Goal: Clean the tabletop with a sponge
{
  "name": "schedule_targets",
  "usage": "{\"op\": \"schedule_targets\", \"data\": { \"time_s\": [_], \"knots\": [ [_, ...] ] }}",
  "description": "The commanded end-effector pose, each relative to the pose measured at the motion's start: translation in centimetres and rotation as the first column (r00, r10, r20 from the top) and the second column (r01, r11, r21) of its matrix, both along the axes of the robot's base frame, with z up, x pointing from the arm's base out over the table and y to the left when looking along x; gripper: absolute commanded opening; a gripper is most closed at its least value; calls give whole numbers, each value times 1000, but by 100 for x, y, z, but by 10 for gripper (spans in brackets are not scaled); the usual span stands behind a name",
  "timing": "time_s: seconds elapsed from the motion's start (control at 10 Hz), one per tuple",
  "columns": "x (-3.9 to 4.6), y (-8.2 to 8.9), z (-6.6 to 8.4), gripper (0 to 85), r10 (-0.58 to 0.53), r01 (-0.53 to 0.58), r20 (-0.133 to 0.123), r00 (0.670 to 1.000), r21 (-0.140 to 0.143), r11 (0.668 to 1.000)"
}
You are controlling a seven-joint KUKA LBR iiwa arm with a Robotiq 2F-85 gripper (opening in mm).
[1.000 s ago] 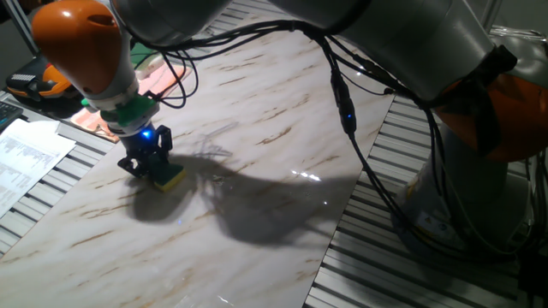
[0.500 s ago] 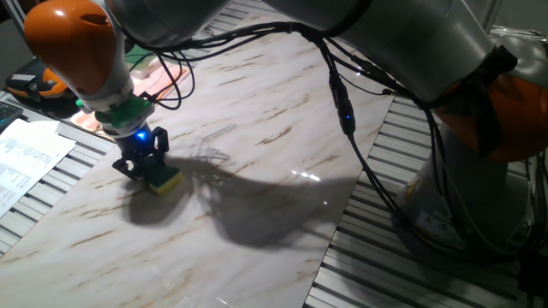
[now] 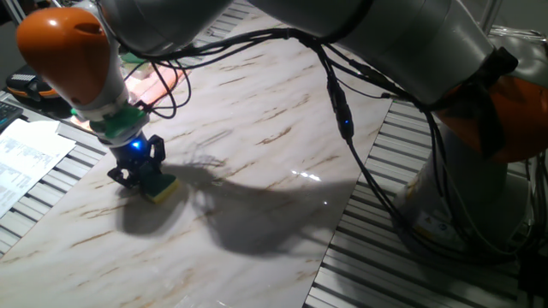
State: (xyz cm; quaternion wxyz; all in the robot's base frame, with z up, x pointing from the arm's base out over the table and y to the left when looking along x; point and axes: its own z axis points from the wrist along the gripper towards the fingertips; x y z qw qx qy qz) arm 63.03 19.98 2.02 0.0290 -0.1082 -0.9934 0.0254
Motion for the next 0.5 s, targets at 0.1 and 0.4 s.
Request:
{"op": "schedule_targets", "data": {
  "time_s": [0.1,0.4],
  "knots": [
    [-45,92,-76,0,-10,10,-2,1000,2,1000],
    [-52,161,-35,0,-21,21,-10,1000,9,1000]
  ]
}}
